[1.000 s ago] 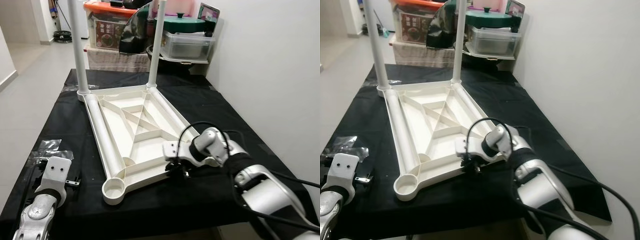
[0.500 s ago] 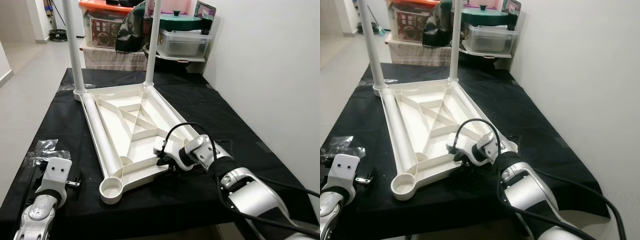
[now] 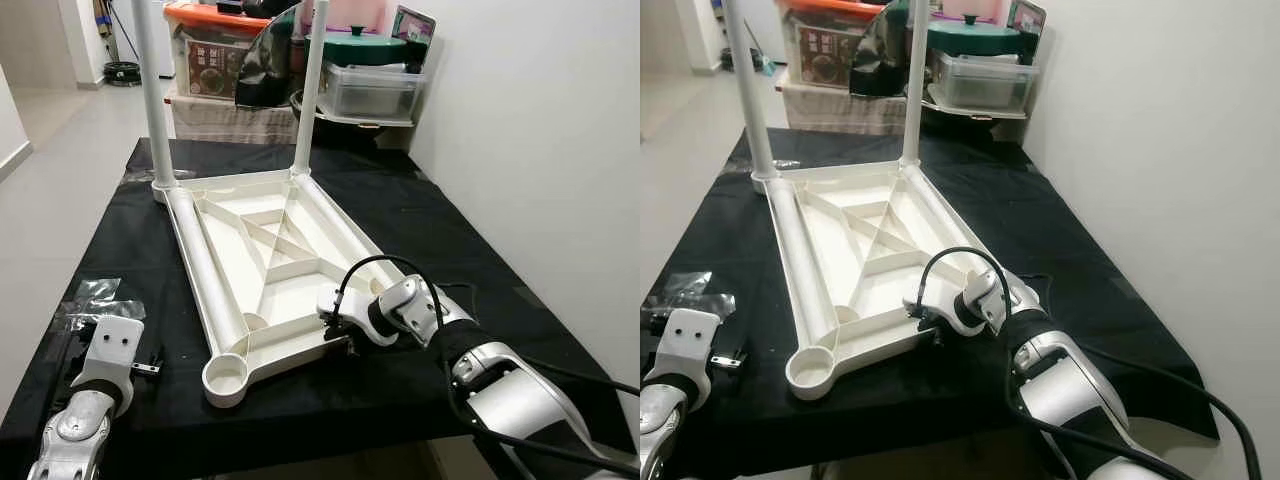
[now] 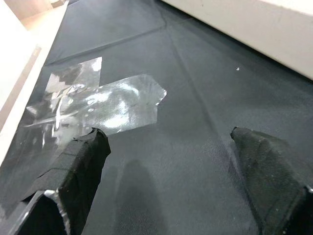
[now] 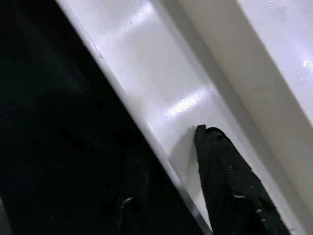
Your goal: Building children table
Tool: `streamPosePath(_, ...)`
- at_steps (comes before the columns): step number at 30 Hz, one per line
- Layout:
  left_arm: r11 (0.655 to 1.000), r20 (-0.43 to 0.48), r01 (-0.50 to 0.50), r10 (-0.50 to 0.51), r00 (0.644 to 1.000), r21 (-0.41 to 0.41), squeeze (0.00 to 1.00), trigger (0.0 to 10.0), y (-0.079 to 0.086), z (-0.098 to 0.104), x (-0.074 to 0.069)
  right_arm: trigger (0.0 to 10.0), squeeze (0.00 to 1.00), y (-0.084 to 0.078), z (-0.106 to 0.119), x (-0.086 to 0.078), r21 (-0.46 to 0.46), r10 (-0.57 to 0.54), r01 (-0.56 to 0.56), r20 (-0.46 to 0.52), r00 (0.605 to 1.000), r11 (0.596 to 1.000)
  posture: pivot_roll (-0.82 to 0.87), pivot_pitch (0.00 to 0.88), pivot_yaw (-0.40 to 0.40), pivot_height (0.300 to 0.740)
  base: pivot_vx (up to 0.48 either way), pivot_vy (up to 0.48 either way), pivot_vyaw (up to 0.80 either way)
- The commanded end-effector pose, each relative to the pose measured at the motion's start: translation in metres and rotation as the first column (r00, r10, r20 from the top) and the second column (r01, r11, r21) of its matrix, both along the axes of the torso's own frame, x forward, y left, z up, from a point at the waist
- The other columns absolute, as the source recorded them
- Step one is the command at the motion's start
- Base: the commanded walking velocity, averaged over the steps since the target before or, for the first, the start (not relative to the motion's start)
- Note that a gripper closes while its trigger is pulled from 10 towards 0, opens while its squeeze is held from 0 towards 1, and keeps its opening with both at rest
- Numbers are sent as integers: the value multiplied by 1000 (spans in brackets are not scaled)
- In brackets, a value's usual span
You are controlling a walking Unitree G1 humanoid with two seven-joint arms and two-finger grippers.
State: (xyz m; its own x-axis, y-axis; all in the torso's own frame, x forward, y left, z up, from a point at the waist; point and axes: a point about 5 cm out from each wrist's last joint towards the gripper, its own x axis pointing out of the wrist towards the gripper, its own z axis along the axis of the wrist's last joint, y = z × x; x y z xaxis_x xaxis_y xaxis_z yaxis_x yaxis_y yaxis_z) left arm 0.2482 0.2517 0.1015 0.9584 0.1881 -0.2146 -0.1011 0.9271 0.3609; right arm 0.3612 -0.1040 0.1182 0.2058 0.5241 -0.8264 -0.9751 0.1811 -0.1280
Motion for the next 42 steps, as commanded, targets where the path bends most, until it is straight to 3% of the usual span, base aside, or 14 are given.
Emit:
streamPosePath(1, 1000, -20, 8, -8, 1000, 0, 0, 10000, -3, -6, -1, 0, 0, -18, -15, -5, -68, -81, 78, -43, 996, 995, 98, 0, -143, 740, 0, 0, 0)
streamPosePath(9, 1000, -20, 7, -7, 1000, -2, 0, 10000, -4, -8, -2, 0, 0, -22, -25, -9, -46, -181, 177, -95, 979, 983, 98, 0, -150, 740, 0, 0, 0)
streamPosePath(12, 1000, -23, 3, -4, 1000, -3, 0, 10000, -4, -9, -3, 0, 0, 2, -21, -8, 127, -433, 477, -267, 861, 870, 93, 0, -152, 740, 0, 0, 0)
streamPosePath(20, 1000, -25, 4, -5, 1000, -3, 0, 10000, -4, -10, -3, 0, 0, 38, -7, -15, 227, -449, 561, -401, 799, 796, 93, 0, -151, 740, 0, 0, 0)
streamPosePath(26, 1000, -25, 8, -7, 1000, 3, 0, 10000, -4, -9, -1, 0, 0, 45, -7, -29, 275, -248, 335, -309, 918, 901, 93, 0, -147, 740, 0, 0, 0)
streamPosePath(29, 1000, -25, 7, -7, 1000, 3, 0, 10000, -4, -9, -1, 0, 0, 40, -10, -31, 262, -212, 285, -274, 938, 922, 94, 0, -149, 740, 0, 0, 0)
streamPosePath(30, 1000, -25, 6, -6, 1000, 3, 0, 10000, -5, -9, -1, 6431, 0, 38, -9, -32, 269, -166, 235, -255, 953, 934, 93, 0, -149, 740, 0, 0, 0)
streamPosePath(31, 1000, -24, 6, -6, 1000, 3, 0, 10000, -5, -9, -1, 6431, 0, 37, -8, -34, 271, -142, 208, -245, 959, 940, 93, 0, -149, 740, 0, 0, 0)
streamPosePath(32, 1000, -24, 7, -7, 1000, 3, 0, 10000, -5, -10, -1, 10000, 0, 35, -6, -35, 273, -113, 175, -229, 967, 946, 91, 0, -148, 740, 0, 0, 0)
streamPosePath(35, 1000, -25, 8, -8, 1000, 3, 0, 10000, -5, -10, -1, 10000, 0, 34, -5, -36, 274, -97, 157, -220, 971, 949, 91, 0, -148, 740, 0, 0, 0)
streamPosePath(36, 1000, -28, 10, -10, 1000, 2, 0, 10000, -7, -11, -2, 10000, 196, 30, 1, -38, 290, -44, 98, -185, 982, 952, 89, 0, -147, 740, 0, 0, 0)
streamPosePath(38, 1000, -29, 11, -10, 1000, 2, 0, 10000, -7, -12, -2, 10000, 196, 30, 3, -39, 294, -32, 83, -177, 984, 952, 89, 0, -147, 740, 0, 0, 0)
streamPosePath(39, 1000, -31, 12, -12, 999, 2, 0, 10000, -7, -12, -2, 10000, 1000, 29, 6, -43, 304, -9, 64, -180, 984, 951, 87, 0, -145, 740, 0, 0, 0)
streamPosePath(42, 1000, -32, 13, -13, 999, 3, 0, 10000, -7, -12, -2, 10000, 1000, 28, 10, -49, 313, 13, 48, -191, 982, 948, 87, 0, -145, 740, 0, 0, 0)
